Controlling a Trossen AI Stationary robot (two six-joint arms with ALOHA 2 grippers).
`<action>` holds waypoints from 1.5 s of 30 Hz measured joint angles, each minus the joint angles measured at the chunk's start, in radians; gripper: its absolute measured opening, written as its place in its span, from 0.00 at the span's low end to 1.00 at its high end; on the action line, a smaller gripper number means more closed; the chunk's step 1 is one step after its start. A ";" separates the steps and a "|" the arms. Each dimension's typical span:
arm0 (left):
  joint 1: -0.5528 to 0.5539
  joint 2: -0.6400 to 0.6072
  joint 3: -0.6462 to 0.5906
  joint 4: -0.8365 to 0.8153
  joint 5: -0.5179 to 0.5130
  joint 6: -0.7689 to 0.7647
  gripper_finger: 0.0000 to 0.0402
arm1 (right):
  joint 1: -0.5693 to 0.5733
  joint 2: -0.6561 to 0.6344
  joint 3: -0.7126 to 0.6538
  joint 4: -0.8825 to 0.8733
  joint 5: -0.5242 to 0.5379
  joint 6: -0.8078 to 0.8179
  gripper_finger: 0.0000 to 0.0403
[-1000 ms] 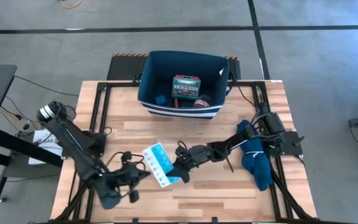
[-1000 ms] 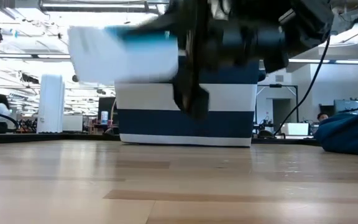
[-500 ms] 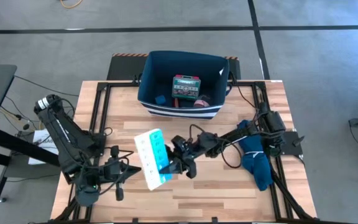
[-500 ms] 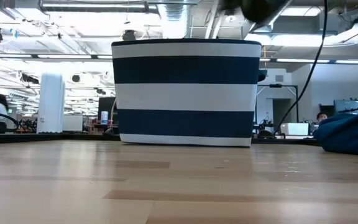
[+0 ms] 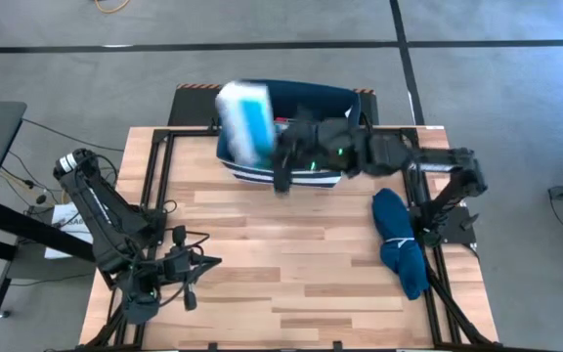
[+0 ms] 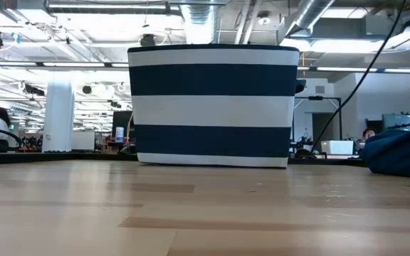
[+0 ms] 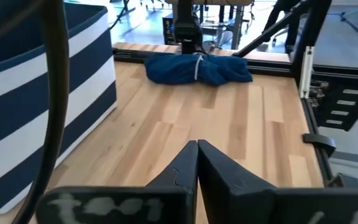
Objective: Pick & place medical supplies in basket/bin
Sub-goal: Put the blue medicine organizer in the blue bin
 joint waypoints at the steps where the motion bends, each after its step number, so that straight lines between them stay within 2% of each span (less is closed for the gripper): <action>1: 0.002 0.000 0.000 -0.005 -0.003 0.001 0.00 | -0.023 -0.009 0.018 -0.084 0.121 -0.007 0.36; 3: 0.005 0.000 0.000 -0.006 -0.008 0.009 0.00 | -0.077 -0.015 0.028 -0.250 0.288 -0.003 0.36; 5: 0.005 0.000 0.000 -0.005 -0.021 0.012 0.00 | -0.145 -0.009 0.028 -0.409 0.331 0.052 0.37; 7: 0.005 0.000 0.000 -0.005 -0.030 0.008 0.00 | -0.219 -0.002 0.026 -0.576 0.284 0.134 0.37; 11: 0.005 0.000 0.000 -0.004 -0.030 0.004 0.00 | -0.328 0.063 -0.021 -0.750 0.149 0.217 0.37; 16: 0.005 0.001 0.000 -0.003 -0.033 -0.002 0.00 | -0.385 0.183 -0.043 -0.756 -0.001 0.156 0.37; 25: 0.006 0.001 0.000 -0.004 -0.034 -0.002 0.00 | -0.391 0.384 -0.042 -0.749 -0.222 0.085 0.43; 34: 0.006 0.001 0.000 -0.004 -0.039 -0.002 0.00 | -0.391 0.435 -0.033 -0.835 -0.250 0.079 0.47; 38: 0.008 0.001 0.000 -0.005 -0.049 0.002 0.00 | -0.390 0.438 0.024 -0.908 -0.238 0.054 0.51; 45: 0.012 0.001 0.000 -0.006 -0.049 0.005 0.00 | -0.372 0.438 0.162 -0.920 -0.239 0.035 0.59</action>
